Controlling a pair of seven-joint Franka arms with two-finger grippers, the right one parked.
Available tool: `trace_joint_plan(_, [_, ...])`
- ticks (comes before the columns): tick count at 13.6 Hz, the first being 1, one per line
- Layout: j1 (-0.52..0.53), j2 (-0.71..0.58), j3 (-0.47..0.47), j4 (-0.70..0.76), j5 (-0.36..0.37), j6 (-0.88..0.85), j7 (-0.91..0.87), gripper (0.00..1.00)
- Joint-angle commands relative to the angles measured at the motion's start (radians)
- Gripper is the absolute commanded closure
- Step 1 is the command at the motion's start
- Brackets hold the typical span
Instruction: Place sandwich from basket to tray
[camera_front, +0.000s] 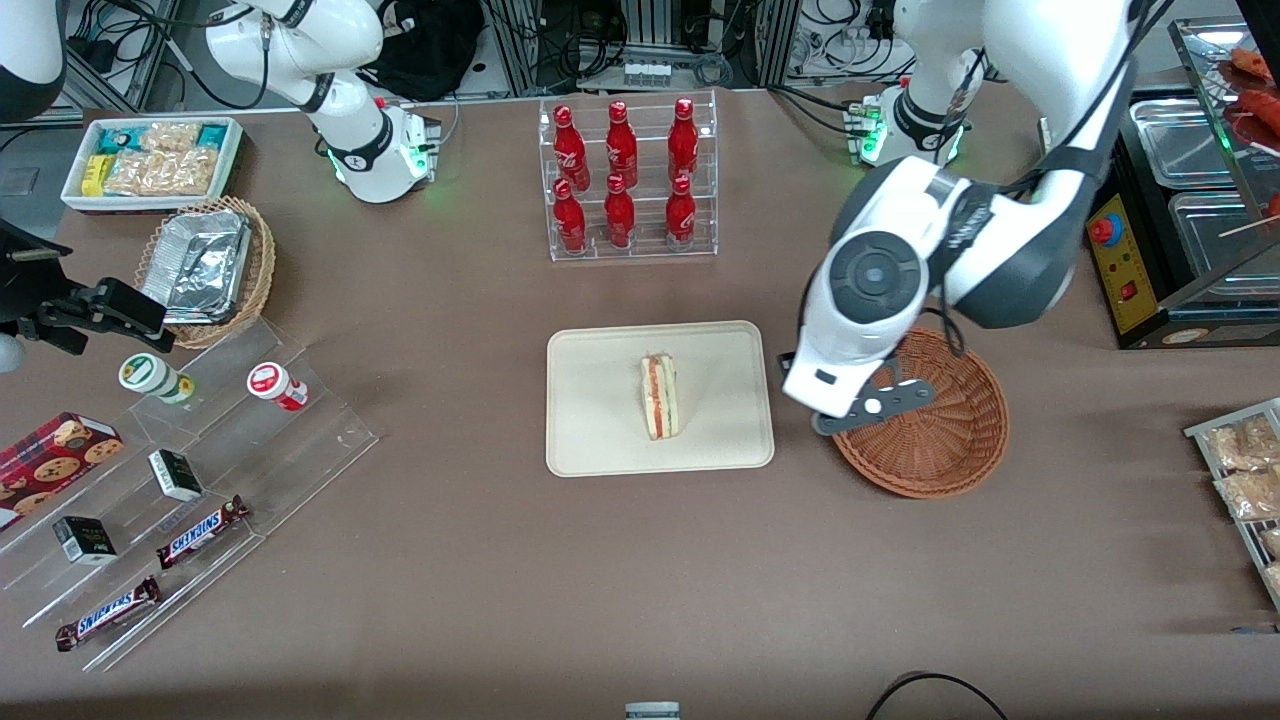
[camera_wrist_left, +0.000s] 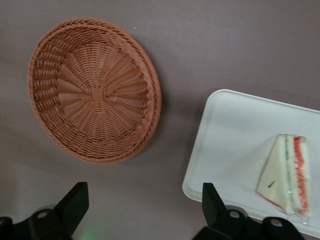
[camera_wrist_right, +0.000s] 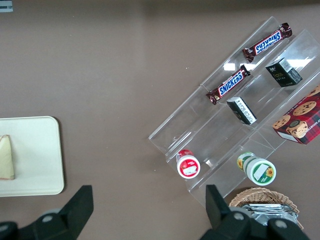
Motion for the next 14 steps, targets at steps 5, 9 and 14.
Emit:
trace_joint_plan(5, [0.103,-0.216,0.017,-0.231,-0.068,0.013,0.204,0.00])
trace_joint_plan(9, [0.078,-0.303,0.156,-0.239,-0.165,-0.055,0.411,0.00])
trace_joint_plan(14, [0.026,-0.404,0.353,-0.239,-0.212,-0.161,0.658,0.00])
